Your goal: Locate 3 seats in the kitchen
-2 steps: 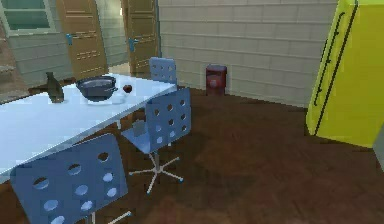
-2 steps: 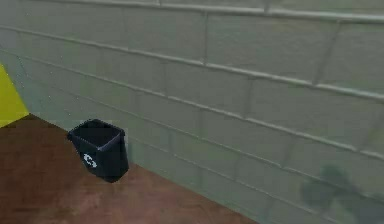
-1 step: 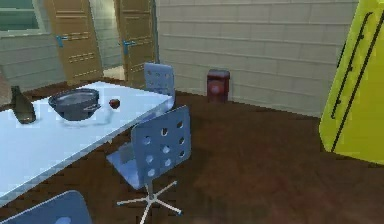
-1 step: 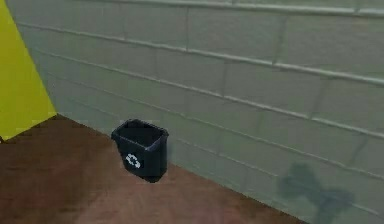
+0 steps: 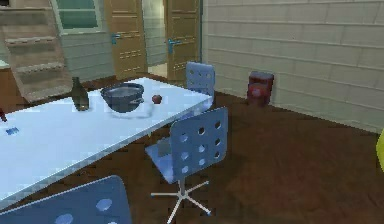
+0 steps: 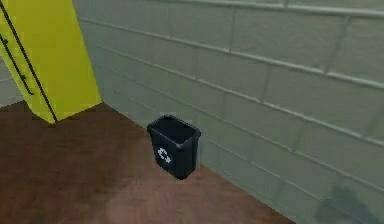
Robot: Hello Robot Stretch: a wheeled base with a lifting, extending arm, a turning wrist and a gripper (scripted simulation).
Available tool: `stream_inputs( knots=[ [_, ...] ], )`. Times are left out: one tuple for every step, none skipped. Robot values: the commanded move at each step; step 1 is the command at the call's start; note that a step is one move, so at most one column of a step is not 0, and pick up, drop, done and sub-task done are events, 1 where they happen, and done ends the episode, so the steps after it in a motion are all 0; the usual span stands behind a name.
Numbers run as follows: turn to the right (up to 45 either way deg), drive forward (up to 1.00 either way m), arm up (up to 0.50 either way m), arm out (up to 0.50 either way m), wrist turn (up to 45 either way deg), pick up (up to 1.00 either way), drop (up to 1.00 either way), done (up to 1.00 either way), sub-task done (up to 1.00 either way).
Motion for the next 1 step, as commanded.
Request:
stream_inputs(
  knots=[
    [0.0, 0.0, 0.0, 0.0, 0.0, 0.0, 0.0, 1.0, 0.0]
  ],
)
